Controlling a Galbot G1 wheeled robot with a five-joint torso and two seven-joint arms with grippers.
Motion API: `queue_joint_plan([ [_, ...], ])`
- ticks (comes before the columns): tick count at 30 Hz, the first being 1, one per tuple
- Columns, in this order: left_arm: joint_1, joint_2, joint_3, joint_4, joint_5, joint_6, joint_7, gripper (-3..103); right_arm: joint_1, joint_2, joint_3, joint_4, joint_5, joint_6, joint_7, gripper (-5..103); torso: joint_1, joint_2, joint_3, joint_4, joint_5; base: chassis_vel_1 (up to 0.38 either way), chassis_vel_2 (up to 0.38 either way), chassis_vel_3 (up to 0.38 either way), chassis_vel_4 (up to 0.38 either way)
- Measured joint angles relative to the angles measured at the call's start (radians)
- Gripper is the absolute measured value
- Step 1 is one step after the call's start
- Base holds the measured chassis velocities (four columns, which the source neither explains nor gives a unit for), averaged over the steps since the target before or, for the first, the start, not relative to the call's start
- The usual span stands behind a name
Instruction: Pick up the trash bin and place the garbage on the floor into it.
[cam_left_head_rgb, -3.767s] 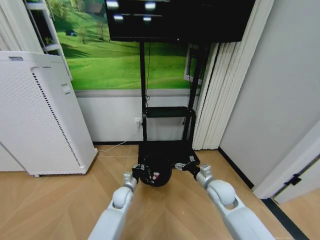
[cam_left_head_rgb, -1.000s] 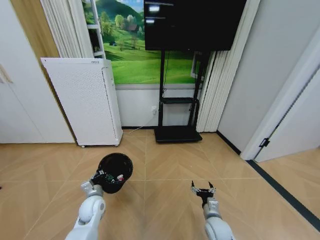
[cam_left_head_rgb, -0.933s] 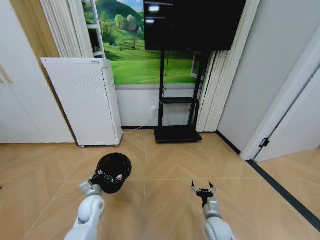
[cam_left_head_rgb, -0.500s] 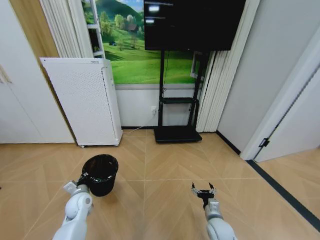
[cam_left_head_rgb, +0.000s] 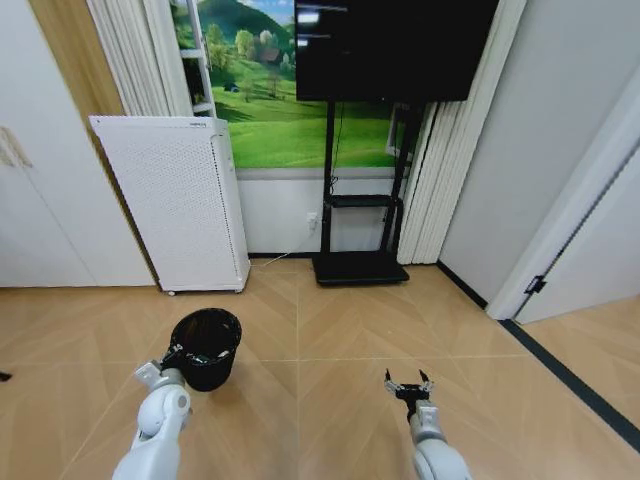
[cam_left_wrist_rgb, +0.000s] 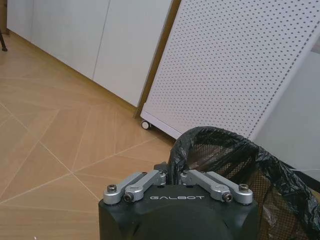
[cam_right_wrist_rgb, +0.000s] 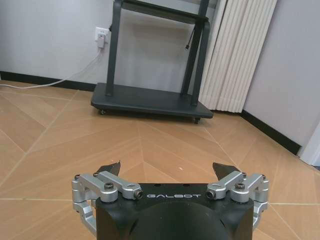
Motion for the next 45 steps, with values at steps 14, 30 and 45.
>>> queue_joint_plan([
  [14, -0.147, -0.004, -0.01, 0.163, -0.154, 0.026, -0.121, 7, 0.009, -0.03, 0.004, -0.063, 0.022, 0.095, -0.013, 100, 0.0, 0.0, 0.0, -0.0009, 0.0003, 0.031, 0.026, -0.03, -0.03],
  [30, -0.397, 0.051, 0.017, 0.529, -0.11, 0.023, 0.027, 7, 0.051, -0.04, 0.0, -0.132, 0.031, 0.13, -0.015, 100, 0.0, 0.0, 0.0, 0.0, -0.0001, 0.0, 0.0, 0.0, 0.0],
  [45, -0.493, 0.04, 0.112, 0.718, -0.078, -0.042, 0.125, 7, 0.114, -0.027, -0.012, -0.183, 0.029, 0.111, -0.016, 100, 0.0, 0.0, 0.0, -0.0002, -0.0001, 0.0, 0.0, 0.0, 0.0],
])
